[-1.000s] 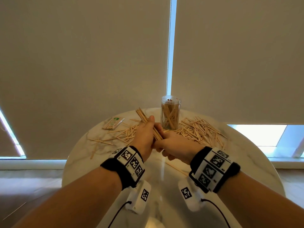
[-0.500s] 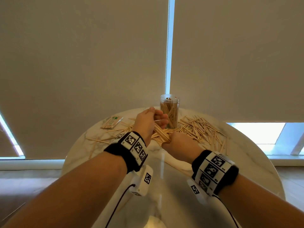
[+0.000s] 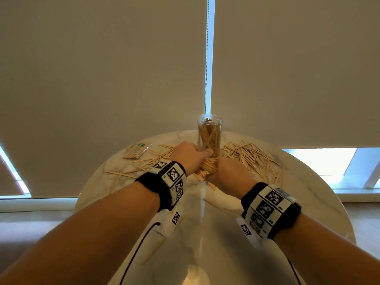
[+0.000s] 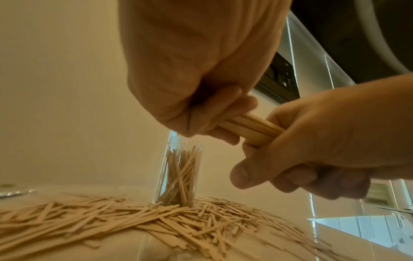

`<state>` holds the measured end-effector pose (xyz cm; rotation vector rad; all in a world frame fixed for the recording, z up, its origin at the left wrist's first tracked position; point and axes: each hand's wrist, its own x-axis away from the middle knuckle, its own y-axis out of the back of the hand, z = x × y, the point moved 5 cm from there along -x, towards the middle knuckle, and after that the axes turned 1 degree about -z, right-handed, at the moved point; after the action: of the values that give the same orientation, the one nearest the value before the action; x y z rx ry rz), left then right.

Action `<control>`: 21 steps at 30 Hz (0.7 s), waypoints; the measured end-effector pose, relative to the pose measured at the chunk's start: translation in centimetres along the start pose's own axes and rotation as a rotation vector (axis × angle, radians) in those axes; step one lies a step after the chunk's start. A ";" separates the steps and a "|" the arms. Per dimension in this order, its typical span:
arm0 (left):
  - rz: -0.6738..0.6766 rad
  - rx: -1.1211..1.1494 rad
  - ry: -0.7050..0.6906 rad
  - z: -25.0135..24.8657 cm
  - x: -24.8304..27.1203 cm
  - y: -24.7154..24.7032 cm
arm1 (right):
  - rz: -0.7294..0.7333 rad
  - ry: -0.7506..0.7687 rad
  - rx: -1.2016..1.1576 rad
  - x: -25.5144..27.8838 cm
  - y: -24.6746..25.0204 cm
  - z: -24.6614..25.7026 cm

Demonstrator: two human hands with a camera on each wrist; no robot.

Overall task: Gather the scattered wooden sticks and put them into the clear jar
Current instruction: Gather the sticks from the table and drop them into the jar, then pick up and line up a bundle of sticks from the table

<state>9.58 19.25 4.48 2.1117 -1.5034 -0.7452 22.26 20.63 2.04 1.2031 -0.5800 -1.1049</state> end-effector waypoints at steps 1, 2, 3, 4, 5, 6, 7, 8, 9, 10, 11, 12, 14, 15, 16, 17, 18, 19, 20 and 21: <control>-0.049 -0.037 -0.005 0.1 -0.1 0.3 | -0.011 0.015 -0.008 0.1 0.0 -0.1; -0.100 -0.043 -0.011 0.3 -0.4 0.5 | -0.038 0.028 -0.015 0.2 0.2 -0.2; -0.144 -0.018 -0.005 0.4 -0.5 0.8 | -0.078 0.033 -0.014 0.3 0.4 -0.3; -0.184 0.010 0.008 0.5 -0.5 1.0 | -0.124 0.036 -0.007 0.3 0.6 -0.4; -0.206 0.042 0.034 0.6 -0.5 1.0 | -0.164 0.041 0.007 0.3 0.8 -0.5; -0.216 0.082 0.051 0.8 -0.7 0.7 | -0.197 0.055 0.024 0.2 0.9 -0.6; -0.211 0.131 0.076 1.0 -0.9 0.3 | -0.210 0.061 0.052 0.2 0.9 -0.6; -0.216 0.177 0.105 1.2 -1.3 0.0 | -0.204 0.066 0.079 0.0 0.9 -0.6; -0.218 0.215 0.158 1.5 -1.6 -0.2 | -0.184 0.069 0.101 -0.1 0.7 -0.7; -0.219 0.233 0.201 1.8 -2.0 -0.4 | -0.163 0.069 0.112 -0.4 0.4 -0.9; -0.202 0.222 0.249 1.9 -2.3 -0.5 | -0.140 0.063 0.111 -0.6 0.4 -1.2; -0.172 0.212 0.290 2.3 -2.9 -0.6 | -0.123 0.064 0.101 -0.8 0.4 -1.4; -0.046 0.289 0.356 2.5 -3.2 -1.3 | -0.088 0.110 0.086 -1.2 0.7 -1.4; 0.014 0.362 0.372 2.5 -3.3 -1.7 | -0.069 0.145 0.079 -1.3 1.0 -1.3; 0.066 0.414 0.388 2.4 -3.4 -1.9 | -0.061 0.184 0.062 -1.5 1.5 -1.1; 0.129 0.450 0.416 2.3 -3.1 -2.0 | -0.060 0.214 0.048 -1.7 2.1 -1.0; 0.210 0.481 0.438 2.2 -3.1 -2.3 | -0.070 0.242 0.053 -2.1 2.8 -1.0; 0.299 0.510 0.461 2.0 -3.1 -2.6 | -0.090 0.263 0.089 -2.7 3.5 -1.1; 0.387 0.549 0.479 2.0 -3.3 -2.8 | -0.112 0.277 0.143 -3.4 4.0 -1.3; 0.455 0.577 0.493 1.9 -3.6 -2.9 | -0.127 0.286 0.202 -4.2 4.5 -1.5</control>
<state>9.45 23.51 1.79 1.9734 -1.9324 0.3939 23.49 24.95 6.53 1.5606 -0.4049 -0.9723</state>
